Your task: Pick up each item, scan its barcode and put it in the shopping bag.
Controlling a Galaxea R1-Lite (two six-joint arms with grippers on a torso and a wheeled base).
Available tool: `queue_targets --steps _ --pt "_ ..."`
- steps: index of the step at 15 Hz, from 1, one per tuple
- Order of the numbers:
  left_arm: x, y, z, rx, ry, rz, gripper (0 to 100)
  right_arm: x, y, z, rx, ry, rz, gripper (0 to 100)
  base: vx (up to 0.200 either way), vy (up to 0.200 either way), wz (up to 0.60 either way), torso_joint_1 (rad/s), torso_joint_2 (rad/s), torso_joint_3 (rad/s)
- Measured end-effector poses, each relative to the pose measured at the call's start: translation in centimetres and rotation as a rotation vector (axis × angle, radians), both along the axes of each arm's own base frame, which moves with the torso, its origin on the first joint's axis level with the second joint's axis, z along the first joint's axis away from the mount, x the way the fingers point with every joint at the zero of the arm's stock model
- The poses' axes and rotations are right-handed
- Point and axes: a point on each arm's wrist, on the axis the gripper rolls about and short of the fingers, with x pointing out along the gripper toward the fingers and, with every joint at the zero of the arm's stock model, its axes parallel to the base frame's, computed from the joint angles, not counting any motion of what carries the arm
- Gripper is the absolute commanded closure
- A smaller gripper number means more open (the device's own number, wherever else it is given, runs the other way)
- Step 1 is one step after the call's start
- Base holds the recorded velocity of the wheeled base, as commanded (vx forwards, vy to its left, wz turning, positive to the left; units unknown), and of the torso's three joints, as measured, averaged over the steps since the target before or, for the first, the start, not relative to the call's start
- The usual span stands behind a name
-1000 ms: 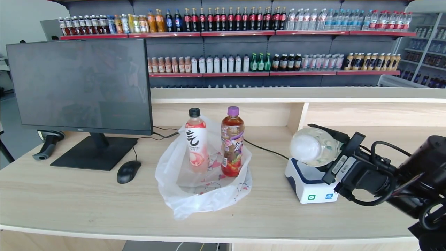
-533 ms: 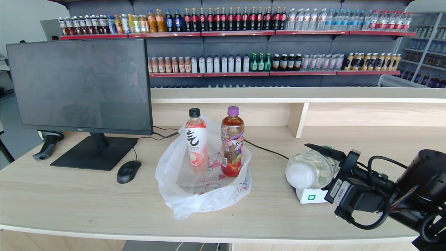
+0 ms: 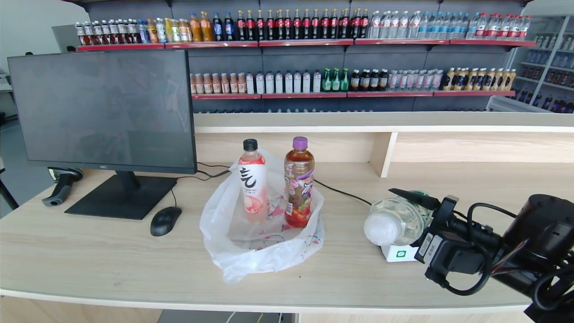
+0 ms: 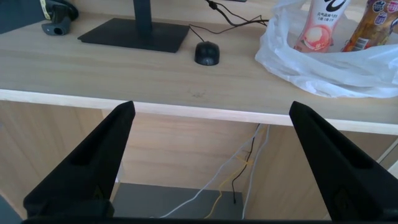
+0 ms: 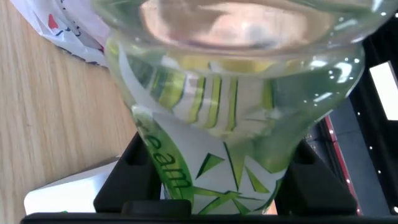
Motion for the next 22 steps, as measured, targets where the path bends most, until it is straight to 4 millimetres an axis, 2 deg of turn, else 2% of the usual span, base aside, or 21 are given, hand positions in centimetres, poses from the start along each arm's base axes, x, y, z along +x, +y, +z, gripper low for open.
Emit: queue_targets --steps 12,18,22 --pt "0.0 0.0 0.0 0.001 0.001 -0.001 0 0.6 1.1 0.0 0.032 0.018 0.039 100 0.000 0.000 0.00 0.000 0.00 0.000" --pt "0.0 0.0 0.0 0.001 0.000 -0.001 0 0.6 1.4 1.5 0.209 0.104 0.039 100 0.000 0.000 0.00 0.000 0.00 0.000" --pt "0.0 0.0 0.0 0.001 0.001 0.000 0 -0.2 1.6 2.1 0.344 0.196 0.017 100 0.000 0.000 0.00 0.000 0.00 0.000"
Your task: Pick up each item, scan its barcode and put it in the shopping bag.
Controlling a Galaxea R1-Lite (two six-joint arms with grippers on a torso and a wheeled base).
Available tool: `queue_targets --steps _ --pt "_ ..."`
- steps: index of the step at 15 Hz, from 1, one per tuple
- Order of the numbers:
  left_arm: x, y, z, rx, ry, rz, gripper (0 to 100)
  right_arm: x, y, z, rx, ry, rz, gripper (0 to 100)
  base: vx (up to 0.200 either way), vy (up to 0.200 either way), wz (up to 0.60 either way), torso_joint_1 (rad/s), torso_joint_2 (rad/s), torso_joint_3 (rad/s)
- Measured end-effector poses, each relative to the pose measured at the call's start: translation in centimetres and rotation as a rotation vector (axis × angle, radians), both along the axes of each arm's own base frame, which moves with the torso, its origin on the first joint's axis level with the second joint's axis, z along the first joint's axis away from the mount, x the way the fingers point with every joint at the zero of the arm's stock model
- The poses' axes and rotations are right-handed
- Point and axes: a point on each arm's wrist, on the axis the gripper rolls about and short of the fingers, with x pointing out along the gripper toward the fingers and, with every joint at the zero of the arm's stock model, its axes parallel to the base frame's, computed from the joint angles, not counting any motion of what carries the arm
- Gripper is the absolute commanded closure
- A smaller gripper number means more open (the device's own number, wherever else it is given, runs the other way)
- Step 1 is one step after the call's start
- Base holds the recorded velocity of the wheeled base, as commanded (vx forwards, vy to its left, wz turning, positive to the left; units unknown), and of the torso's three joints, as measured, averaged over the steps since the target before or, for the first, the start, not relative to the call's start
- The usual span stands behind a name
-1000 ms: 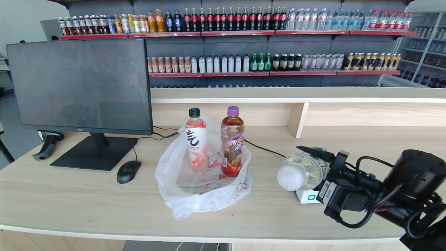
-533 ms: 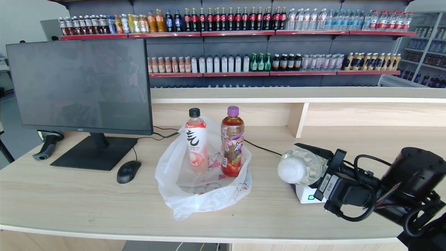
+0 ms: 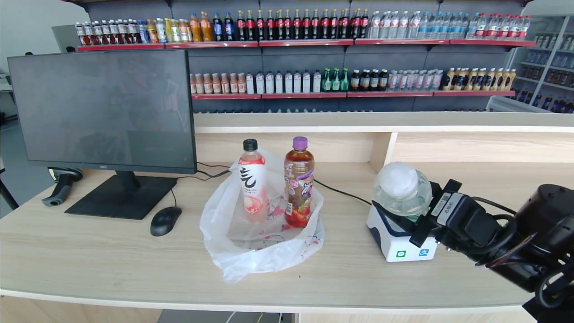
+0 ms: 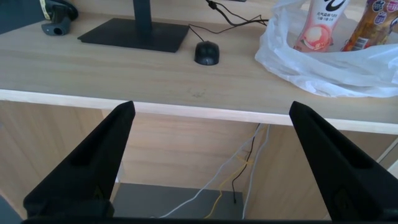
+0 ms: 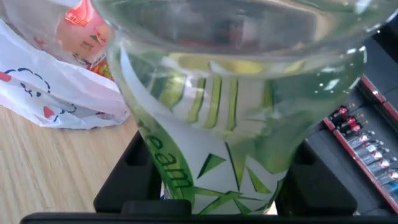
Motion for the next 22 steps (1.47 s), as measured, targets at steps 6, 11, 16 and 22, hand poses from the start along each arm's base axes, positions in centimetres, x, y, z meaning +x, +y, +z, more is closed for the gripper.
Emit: queue_targets --steps 6,11,16,22 --pt "0.0 0.0 0.0 0.000 0.000 0.000 0 -2.8 3.7 0.6 0.387 0.268 -0.099 100 0.000 0.000 0.00 0.000 0.00 0.000" --pt "0.0 0.0 0.0 0.000 -0.001 0.000 0 -4.3 4.7 1.7 0.608 0.368 -0.086 100 -0.080 0.000 0.00 0.001 0.00 0.001" --pt "0.0 0.0 0.0 0.000 -0.002 0.000 0 -4.7 3.9 1.9 0.668 0.395 -0.092 100 -0.040 0.000 0.00 0.005 0.00 0.000" --pt "0.0 0.0 0.0 0.000 0.000 0.000 0 -4.4 3.5 1.9 0.677 0.390 -0.111 100 0.000 0.133 0.00 0.001 0.00 0.002"
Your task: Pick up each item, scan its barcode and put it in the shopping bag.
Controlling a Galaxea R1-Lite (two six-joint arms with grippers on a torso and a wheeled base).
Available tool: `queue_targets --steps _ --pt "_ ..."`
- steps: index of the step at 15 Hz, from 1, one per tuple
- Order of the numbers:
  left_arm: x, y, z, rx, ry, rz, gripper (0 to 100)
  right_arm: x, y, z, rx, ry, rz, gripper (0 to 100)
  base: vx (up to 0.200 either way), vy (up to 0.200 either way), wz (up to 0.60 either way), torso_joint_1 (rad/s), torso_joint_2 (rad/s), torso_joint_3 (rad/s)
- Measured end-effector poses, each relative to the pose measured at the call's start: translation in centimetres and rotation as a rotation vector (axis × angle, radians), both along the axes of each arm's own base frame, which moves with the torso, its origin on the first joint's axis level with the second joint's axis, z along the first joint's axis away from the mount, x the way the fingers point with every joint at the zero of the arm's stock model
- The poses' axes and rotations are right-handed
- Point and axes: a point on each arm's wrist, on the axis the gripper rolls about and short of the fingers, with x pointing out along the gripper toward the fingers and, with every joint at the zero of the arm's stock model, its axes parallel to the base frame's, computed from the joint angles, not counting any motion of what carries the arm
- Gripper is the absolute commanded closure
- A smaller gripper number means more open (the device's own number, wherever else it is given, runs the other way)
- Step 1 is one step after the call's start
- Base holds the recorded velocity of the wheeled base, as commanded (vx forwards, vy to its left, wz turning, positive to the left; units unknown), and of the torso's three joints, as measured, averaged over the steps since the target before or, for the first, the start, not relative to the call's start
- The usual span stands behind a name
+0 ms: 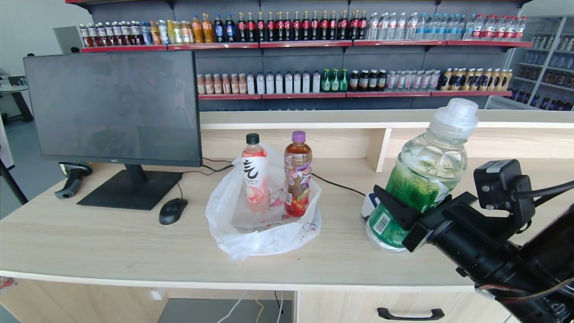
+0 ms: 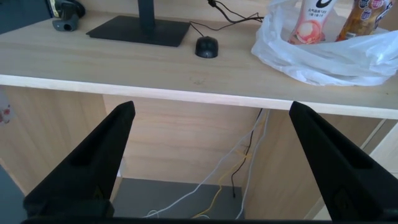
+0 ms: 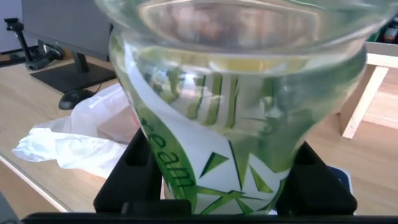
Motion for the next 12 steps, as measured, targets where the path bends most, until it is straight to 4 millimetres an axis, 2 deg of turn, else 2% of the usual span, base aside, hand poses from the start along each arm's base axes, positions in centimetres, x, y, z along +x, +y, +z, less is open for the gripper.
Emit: queue_targets --steps 7,11,12 --pt "0.0 0.0 0.0 0.001 0.000 -0.001 0 0.1 0.0 0.1 0.033 0.016 0.006 100 0.000 0.200 0.00 0.007 0.00 0.001" --pt "0.0 0.0 0.0 0.001 0.000 -0.001 0 -0.5 -0.7 -1.2 -0.001 0.067 -0.006 100 0.000 0.200 0.00 0.002 0.00 0.005" --pt "0.0 0.0 0.0 0.003 -0.001 -0.001 0 -0.6 -0.7 -1.4 -0.009 0.074 -0.005 100 0.000 0.000 0.00 0.000 0.00 0.000"
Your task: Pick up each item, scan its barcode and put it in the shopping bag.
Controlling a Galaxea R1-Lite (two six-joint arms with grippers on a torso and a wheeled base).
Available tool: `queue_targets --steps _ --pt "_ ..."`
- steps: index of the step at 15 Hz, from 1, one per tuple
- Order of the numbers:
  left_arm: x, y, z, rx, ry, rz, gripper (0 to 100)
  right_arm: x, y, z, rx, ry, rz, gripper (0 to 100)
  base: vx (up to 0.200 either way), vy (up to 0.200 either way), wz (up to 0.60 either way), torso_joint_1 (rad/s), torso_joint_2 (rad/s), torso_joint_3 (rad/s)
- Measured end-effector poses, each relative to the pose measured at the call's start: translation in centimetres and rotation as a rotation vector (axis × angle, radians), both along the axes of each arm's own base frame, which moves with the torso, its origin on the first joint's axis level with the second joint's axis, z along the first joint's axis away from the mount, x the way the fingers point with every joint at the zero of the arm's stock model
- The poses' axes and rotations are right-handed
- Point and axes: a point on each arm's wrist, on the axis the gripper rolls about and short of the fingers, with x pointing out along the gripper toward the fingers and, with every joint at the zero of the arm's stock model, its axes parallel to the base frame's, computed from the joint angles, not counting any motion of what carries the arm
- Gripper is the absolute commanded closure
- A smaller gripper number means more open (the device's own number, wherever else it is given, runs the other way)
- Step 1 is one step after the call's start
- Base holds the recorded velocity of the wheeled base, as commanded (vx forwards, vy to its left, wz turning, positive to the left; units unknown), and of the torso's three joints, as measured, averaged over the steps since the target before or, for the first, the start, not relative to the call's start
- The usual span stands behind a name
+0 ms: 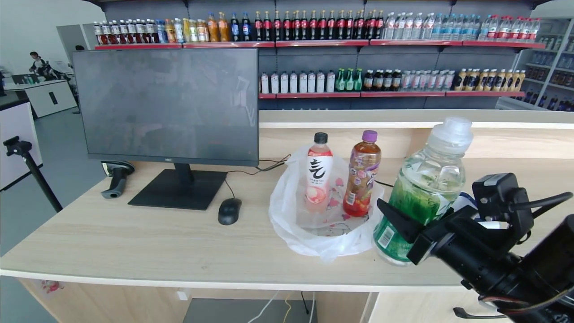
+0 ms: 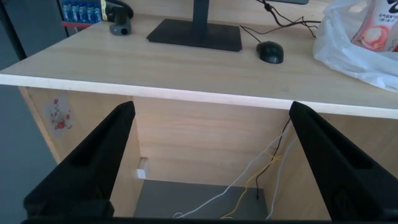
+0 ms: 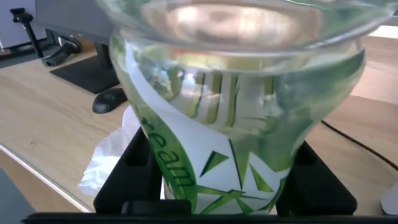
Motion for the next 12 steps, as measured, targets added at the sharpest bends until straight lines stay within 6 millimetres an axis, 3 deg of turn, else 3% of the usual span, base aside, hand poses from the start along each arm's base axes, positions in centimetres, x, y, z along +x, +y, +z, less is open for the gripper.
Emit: queue_targets --steps 3,7,9,12 --pt "0.0 0.0 0.0 0.000 0.001 -0.001 0 -0.2 0.0 -0.3 -0.016 0.009 0.005 100 0.000 0.000 0.00 0.000 0.00 0.000" --pt "0.0 0.0 0.0 0.000 0.001 -0.001 0 -0.5 0.3 -0.6 -0.031 0.019 0.021 100 0.200 0.000 0.00 -0.001 0.00 0.005" --pt "0.0 0.0 0.0 0.000 0.001 0.000 0 -0.3 0.4 0.0 -0.013 -0.005 0.019 100 0.200 0.000 0.00 0.014 0.00 0.002" --pt "0.0 0.0 0.0 -0.001 0.002 0.000 0 -0.4 0.3 1.6 0.031 -0.068 0.018 100 0.000 0.000 0.00 0.000 0.00 0.000"
